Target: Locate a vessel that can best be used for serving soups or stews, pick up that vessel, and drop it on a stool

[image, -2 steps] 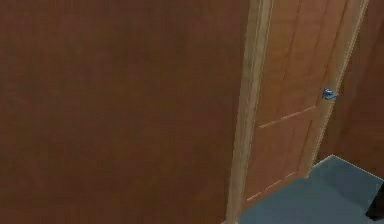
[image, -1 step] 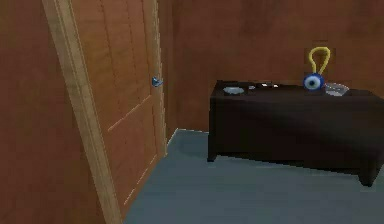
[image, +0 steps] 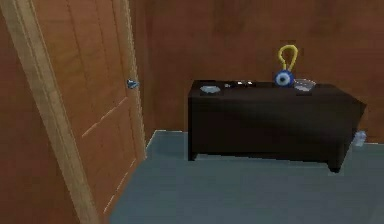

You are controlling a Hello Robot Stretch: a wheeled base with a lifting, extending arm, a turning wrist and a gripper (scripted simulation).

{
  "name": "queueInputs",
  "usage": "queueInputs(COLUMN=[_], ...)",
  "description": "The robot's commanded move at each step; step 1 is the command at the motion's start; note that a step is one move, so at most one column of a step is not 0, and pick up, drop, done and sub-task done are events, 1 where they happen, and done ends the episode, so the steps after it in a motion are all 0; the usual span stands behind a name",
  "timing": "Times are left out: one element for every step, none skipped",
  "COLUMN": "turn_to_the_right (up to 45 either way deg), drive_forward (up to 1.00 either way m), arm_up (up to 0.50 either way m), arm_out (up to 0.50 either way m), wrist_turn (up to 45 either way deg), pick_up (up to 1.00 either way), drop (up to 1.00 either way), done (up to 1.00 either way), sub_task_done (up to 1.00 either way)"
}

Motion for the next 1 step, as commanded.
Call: queueInputs(turn_to_the_right=[0.0], drive_forward=[0.05], arm_up=[0.00], arm_out=[0.00], wrist_turn=[0.0], pick_up=[0.00], drop=[0.00], done=[0.00], sub_task_done=[0.00])
